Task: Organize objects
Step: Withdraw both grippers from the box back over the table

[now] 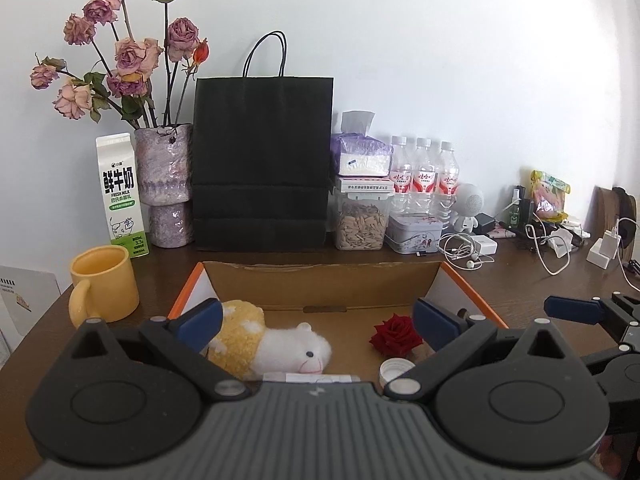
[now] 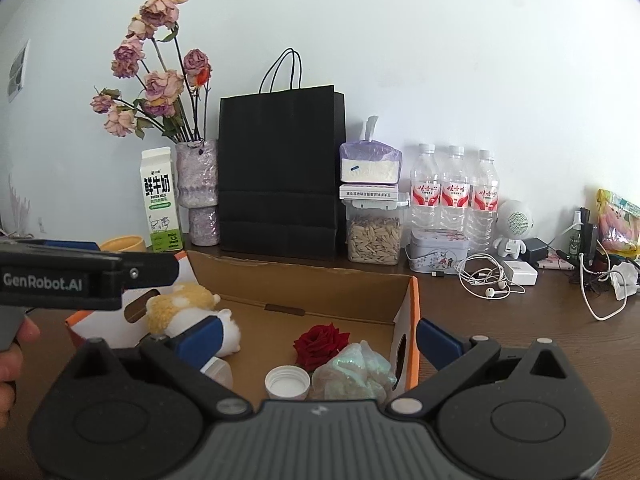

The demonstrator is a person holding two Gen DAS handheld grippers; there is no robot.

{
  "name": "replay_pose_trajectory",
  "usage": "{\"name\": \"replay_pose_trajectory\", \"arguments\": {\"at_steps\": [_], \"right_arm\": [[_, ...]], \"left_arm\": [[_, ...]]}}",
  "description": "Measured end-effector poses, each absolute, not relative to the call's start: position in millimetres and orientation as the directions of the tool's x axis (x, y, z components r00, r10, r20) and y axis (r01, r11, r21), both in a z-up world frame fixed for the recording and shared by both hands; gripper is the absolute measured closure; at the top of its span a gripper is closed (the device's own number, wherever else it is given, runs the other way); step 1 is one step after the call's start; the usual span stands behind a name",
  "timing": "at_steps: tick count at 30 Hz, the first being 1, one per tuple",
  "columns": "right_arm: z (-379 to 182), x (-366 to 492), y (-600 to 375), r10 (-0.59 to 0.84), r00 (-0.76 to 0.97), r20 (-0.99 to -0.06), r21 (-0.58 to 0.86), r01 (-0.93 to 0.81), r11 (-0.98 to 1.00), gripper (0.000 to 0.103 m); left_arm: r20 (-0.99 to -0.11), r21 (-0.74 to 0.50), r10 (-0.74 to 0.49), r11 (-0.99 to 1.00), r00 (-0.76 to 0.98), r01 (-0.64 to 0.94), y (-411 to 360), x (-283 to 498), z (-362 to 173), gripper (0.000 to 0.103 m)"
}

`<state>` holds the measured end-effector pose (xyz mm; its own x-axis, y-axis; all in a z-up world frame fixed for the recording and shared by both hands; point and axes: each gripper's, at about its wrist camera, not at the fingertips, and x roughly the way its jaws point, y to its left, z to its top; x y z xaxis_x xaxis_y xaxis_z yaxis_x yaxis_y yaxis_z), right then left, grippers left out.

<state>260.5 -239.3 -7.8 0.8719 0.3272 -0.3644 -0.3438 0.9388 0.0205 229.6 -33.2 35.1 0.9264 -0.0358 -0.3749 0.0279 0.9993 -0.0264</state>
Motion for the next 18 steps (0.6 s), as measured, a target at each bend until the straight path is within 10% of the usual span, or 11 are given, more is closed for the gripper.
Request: {"name": "replay_pose_trajectory", "arguments": {"at_steps": [18], "right_arm": [[-42,153,-281,0.281,0.838,-0.468,0.027,-0.304,0.952,0.0]], "left_arm": [[-0.509,-0.006,0.034,0.999,0.86,-0.044,-3,134,-3,0.0]]}}
